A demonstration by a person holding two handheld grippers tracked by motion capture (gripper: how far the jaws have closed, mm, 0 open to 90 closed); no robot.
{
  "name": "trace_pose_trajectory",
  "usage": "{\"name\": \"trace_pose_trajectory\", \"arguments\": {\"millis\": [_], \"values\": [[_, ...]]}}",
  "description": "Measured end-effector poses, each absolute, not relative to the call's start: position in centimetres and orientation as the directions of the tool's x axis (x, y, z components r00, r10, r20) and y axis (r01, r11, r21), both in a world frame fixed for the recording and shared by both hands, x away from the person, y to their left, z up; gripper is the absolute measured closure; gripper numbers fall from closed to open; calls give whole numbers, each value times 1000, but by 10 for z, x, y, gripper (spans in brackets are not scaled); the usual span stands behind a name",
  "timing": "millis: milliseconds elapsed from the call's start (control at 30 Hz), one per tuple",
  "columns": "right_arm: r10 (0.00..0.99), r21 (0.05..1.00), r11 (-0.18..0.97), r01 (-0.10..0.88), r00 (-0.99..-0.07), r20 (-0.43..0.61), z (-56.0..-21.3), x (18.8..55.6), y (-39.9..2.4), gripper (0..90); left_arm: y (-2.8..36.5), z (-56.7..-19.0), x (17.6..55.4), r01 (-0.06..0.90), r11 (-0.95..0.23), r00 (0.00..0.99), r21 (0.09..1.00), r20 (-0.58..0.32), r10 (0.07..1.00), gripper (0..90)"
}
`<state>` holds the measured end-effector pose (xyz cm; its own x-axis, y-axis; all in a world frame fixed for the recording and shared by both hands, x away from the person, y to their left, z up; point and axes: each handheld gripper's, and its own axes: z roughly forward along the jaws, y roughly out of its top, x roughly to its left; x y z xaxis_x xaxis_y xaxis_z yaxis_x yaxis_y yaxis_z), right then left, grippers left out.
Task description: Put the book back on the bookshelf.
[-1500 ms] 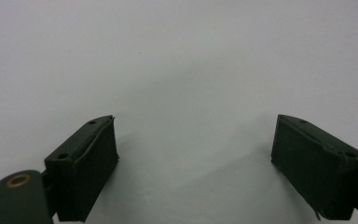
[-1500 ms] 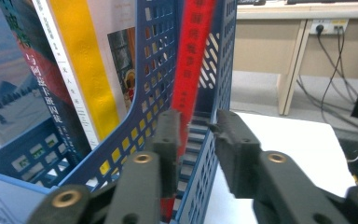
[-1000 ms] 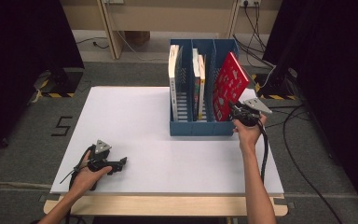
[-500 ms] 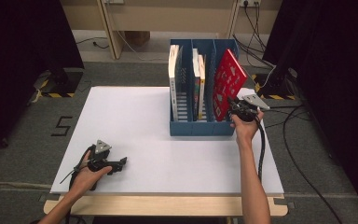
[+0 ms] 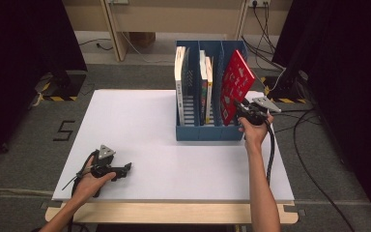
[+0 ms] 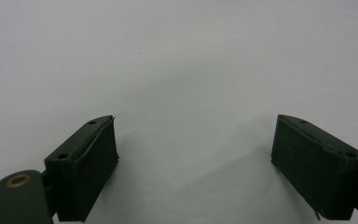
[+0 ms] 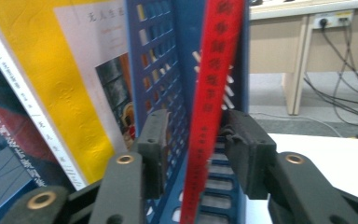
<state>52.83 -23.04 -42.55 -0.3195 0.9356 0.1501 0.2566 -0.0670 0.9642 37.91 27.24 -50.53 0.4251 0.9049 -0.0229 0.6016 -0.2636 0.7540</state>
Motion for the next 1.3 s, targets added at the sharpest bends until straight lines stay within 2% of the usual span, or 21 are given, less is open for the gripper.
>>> {"name": "trace_pose_trajectory", "arguments": {"millis": [100,300,567,1133,1300], "values": [[933,958,-96,269,-311,181,-424,525,-232,486,272,-505,379,602,-263,425,754,-23,905,133],[926,952,-100,289,-324,195,-420,516,-233,359,272,-505,379,602,-263,425,754,-23,905,133],[911,953,-82,291,-366,190,-413,499,-234,303,272,-505,379,602,-264,425,754,-23,905,132],[910,947,-110,303,-353,219,-414,484,-233,175,272,-505,379,602,-264,425,754,-23,905,133],[908,946,-112,304,-355,222,-414,479,-232,176,273,-505,379,602,-264,426,754,-23,905,133]]}}
